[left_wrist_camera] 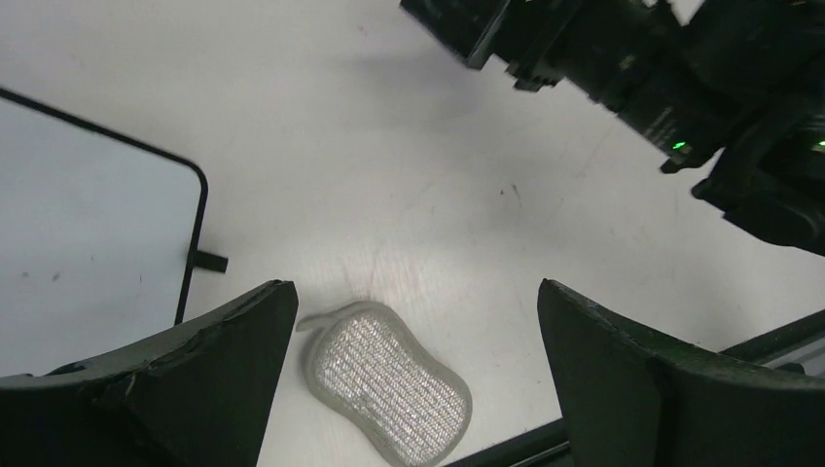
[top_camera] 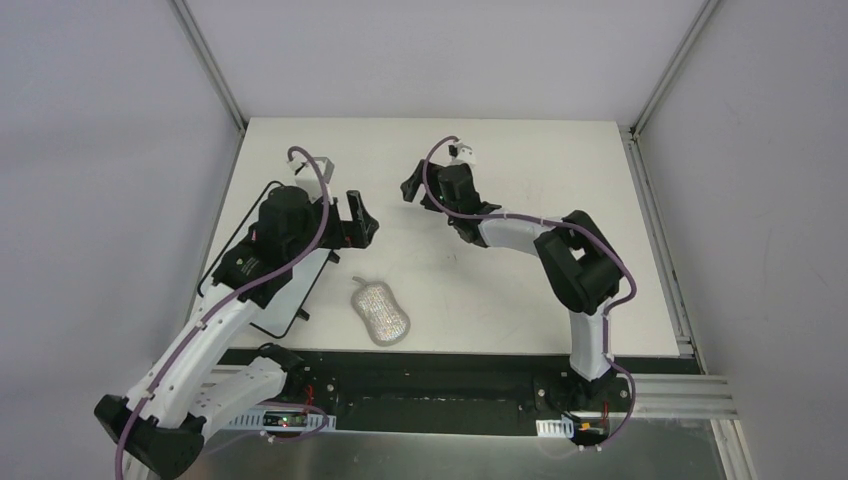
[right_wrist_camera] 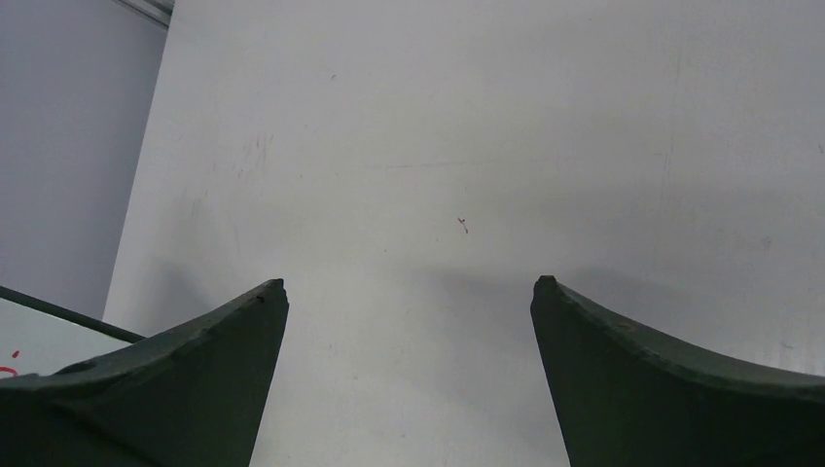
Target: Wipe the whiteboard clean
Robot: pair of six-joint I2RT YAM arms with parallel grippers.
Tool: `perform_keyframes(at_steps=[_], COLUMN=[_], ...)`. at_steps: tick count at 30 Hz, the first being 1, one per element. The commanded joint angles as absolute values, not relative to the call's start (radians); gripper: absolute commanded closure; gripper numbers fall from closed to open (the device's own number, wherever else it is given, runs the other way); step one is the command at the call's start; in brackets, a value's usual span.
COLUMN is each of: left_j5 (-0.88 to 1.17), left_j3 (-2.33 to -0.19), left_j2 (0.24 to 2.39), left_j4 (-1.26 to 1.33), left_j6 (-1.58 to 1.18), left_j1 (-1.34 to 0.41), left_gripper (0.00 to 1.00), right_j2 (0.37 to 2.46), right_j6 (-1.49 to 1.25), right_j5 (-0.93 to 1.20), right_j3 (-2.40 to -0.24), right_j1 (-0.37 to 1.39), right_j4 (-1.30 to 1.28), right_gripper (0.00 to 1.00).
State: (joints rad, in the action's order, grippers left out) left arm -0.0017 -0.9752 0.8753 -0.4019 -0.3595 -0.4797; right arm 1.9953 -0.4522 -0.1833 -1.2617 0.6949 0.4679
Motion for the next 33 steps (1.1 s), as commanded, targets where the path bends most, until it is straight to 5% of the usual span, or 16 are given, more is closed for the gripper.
perform_keyframes(at_steps=[1,13,33], left_j5=[-0.058,-0.203,-0.209], left_j3=[-0.967,-0.646,-0.805], left_j2=[0.906,0.92,1.235], left_j4=[-0.519,-0.526,-0.719], left_j6=[-0.489,-0.861,-1.194], left_j1=[-0.49,-0.709,-0.788], left_gripper=[0.0,0.32,0.46], right_j2=[1.929,1.85,1.786], right_j6=[-0.439,-0.331,-0.33], right_j5=[-0.161,-0.157,-0.16], right_j3=[-1.174,-0.966,-0.842], right_j1=[0.693,0.685,0.644], right_j4=[0.604,0.769,0.841], right_gripper=[0.02,0.02,0.02])
